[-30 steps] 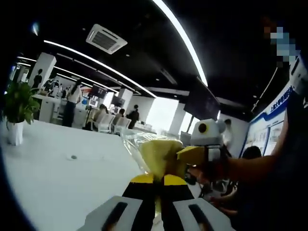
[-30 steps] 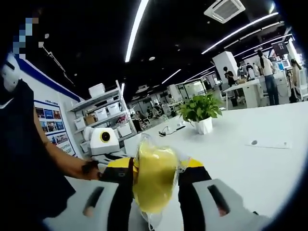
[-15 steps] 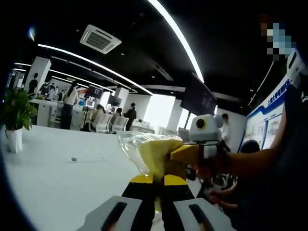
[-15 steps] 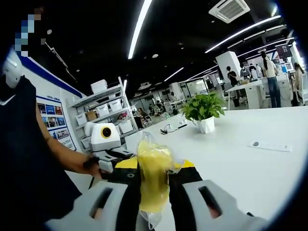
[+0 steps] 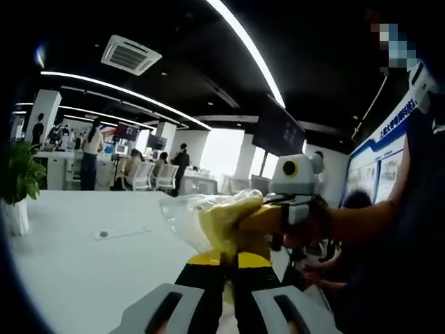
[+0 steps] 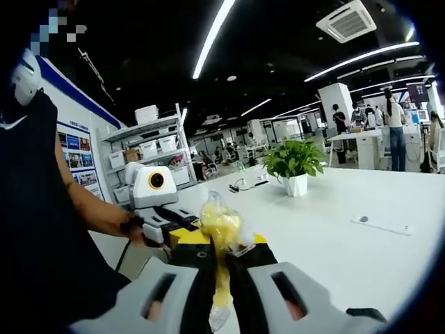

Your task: Compare the silicone blocks by pressing each to a similar depth, holding the contact briefly, and releasing to observe deformation and rebound differences across the visible hardness samples.

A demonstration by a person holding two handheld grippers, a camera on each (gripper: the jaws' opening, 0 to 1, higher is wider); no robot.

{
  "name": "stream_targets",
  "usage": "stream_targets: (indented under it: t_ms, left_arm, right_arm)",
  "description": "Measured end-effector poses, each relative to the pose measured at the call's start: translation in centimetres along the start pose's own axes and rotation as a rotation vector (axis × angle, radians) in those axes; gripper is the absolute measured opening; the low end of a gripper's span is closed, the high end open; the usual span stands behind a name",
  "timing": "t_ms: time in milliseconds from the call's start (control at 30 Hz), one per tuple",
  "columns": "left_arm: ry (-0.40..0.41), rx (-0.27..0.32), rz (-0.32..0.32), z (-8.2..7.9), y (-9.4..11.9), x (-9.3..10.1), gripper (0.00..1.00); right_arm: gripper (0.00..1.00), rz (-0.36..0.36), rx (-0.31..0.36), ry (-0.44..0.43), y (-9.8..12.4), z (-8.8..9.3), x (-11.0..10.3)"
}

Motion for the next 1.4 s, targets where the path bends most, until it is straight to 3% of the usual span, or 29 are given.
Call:
stream_targets:
  t_ms: [33, 267, 333, 800, 1400]
  left_arm:
    - [-0.01, -0.002, 0.001, 0.0, 0.0, 0.0, 0.02]
    - [-0.005, -0.029, -0.01, 0.3, 0.3, -0.4, 0.03]
    - [0.03, -0.047, -0.006, 0.3, 0.3, -0.5, 0.02]
    - [0.043, -0.058, -0.025, 0.5, 0.6, -0.6, 0.0]
    - [0.048, -0.029, -0.011, 0.3, 0.8, -0.8, 0.0]
  right_arm:
    - [0.01, -0.001, -0.001, -0.033, -0.1, 0.1, 0.0]
    - [0.0, 0.006, -0.003, -0.048, -0.5, 0.7, -0.2]
    - [0.0, 0.005, -0.004, -0.049, -0.5, 0.8, -0.3]
    - [0.0, 0.013, -0.007, -0.076, -0.7, 0.9, -0.6]
    - [0.0, 0.01, -0.01, -0.067, -1.1, 0.6, -0.4]
Point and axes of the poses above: the point that each gripper's makers call its tool centre point, and the gripper's own axes: y roughly backward along the fingers, x roughly to its right, z roughly out of its underside, the point moved 7 cm from there along y, roughly backward along the fingers, and after that the axes turned 14 degrees about y, right-handed, at the moved point
